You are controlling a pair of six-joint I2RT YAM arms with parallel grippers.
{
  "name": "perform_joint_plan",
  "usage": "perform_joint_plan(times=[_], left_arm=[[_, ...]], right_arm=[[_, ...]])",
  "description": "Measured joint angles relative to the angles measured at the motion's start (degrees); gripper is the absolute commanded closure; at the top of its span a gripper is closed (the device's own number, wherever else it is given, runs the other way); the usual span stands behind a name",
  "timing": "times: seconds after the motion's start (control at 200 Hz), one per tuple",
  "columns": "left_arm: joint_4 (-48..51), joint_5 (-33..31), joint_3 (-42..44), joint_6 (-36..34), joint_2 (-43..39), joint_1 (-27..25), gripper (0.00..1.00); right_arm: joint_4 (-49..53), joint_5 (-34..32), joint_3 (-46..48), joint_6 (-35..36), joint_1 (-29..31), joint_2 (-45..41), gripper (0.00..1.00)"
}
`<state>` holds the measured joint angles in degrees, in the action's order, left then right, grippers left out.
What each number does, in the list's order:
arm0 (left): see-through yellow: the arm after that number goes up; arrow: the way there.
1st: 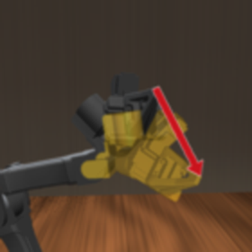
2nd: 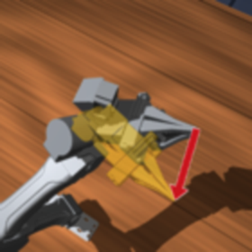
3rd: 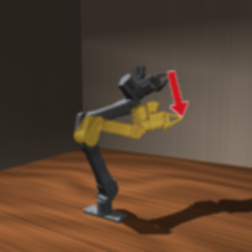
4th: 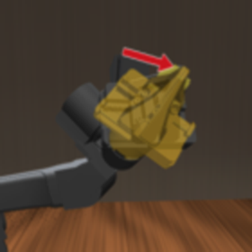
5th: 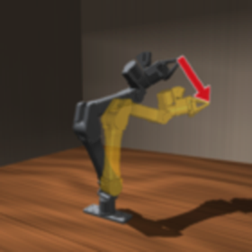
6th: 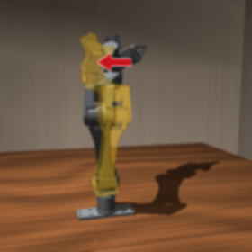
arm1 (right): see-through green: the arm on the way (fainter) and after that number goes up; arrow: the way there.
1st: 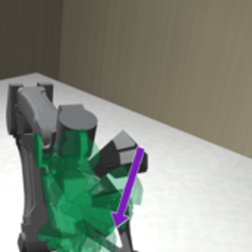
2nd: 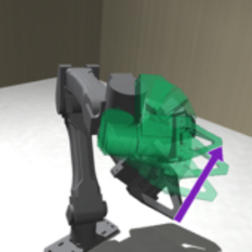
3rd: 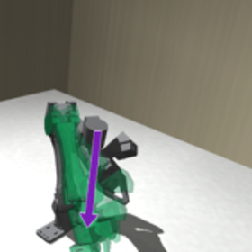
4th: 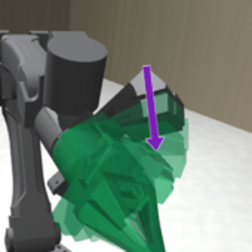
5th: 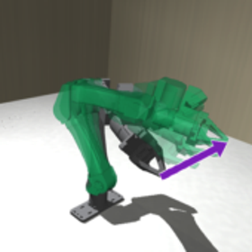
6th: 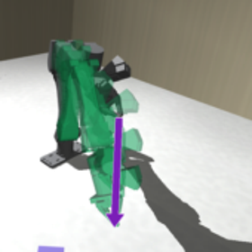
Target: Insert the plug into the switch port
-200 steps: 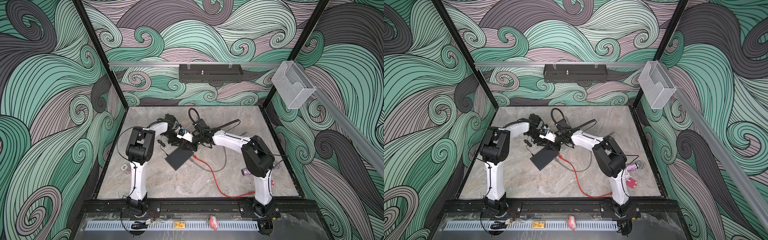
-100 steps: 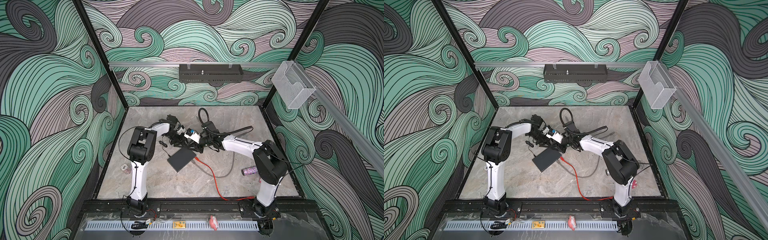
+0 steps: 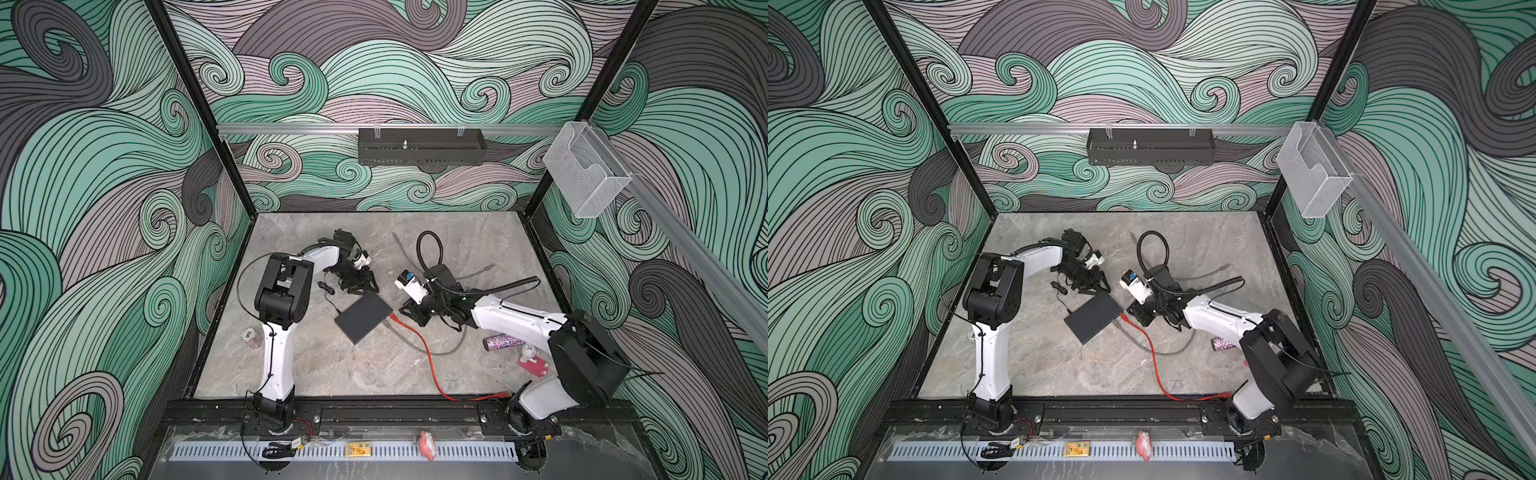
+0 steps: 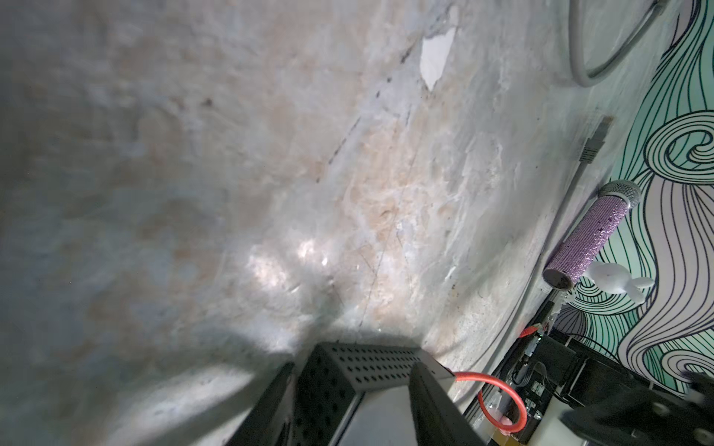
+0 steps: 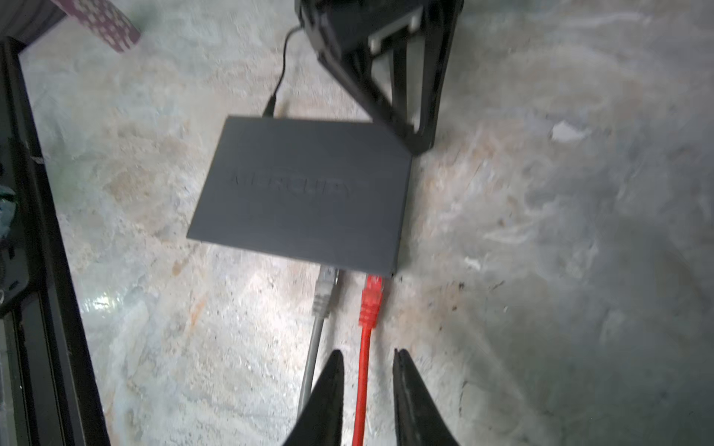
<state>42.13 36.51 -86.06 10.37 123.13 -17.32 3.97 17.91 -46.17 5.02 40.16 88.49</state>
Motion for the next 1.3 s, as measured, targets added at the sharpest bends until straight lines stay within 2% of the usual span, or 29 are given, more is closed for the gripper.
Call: perform_joint_plan(times=[0.585,0.916,1.301], left_arm=[[-0.2,0.1,0.1,0.7,0.0,0.0,0.49],[-0.3,0.2,0.2,0.7,0.0,0.0,0.49],[-1.3,0.1,1.0,1.0,-0.6,0.0,0.49]], right_arm=[[-10.7,-5.7,2.7,-4.8,4.8,8.0,0.75],[-10.2,-10.0,2.7,-4.7,5.7,8.9,0.73],[-14.8,-10.5,3.0,-5.2,6.7,11.0,0.89]])
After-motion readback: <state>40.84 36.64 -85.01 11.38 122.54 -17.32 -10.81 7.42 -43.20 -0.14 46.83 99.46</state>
